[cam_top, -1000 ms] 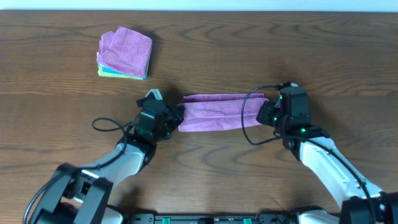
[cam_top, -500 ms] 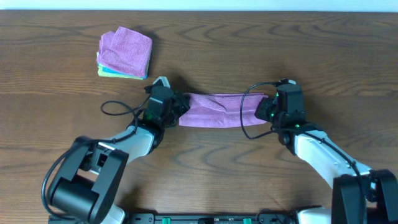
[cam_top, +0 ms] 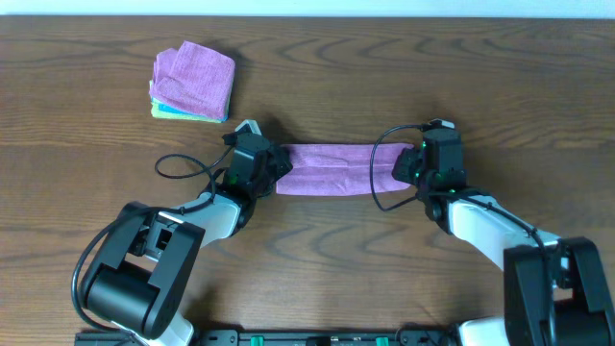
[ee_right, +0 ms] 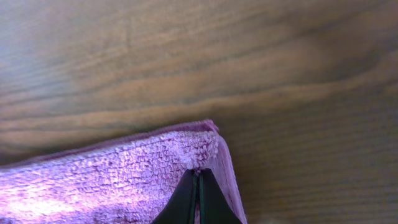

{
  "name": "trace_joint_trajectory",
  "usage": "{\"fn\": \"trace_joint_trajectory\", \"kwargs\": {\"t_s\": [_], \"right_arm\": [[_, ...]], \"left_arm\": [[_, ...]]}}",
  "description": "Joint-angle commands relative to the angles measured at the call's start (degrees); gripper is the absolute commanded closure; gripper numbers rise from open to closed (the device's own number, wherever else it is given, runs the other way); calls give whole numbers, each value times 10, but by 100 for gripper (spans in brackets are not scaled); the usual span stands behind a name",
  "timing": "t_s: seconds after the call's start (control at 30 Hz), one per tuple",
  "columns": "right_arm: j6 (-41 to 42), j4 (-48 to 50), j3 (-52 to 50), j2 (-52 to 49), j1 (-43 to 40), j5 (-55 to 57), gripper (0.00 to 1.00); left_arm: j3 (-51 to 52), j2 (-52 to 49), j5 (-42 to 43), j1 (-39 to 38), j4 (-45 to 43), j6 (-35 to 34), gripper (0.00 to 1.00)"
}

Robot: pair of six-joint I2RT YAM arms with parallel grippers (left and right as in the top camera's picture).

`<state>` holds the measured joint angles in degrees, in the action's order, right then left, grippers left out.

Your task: Fold the cloth

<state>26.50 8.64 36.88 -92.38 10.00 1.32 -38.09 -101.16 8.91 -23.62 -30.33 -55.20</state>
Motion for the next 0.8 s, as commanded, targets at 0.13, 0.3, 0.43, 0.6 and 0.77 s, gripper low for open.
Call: {"fn": "trace_joint_trajectory", "kwargs": {"t_s": [0.13,0.3,0.43,0.6,0.77], "right_arm": [[-20,6,-2,-7,2,15,98],[-19,5,-2,-7,2,15,77],[-19,-5,-2,-4,2,13,66],[-17,-46,-2,32,1,12,46],[4,-125,-2,122,0,14,23]], "left_arm": [[-11,-5,-29,9,0,26,90],[-11,-5,-30,9,0,35,52],[-11,0,-19,14,0,45,37],[-11,33,9,26,3,87,33],[-11,105,20,41,70,94,31]]}}
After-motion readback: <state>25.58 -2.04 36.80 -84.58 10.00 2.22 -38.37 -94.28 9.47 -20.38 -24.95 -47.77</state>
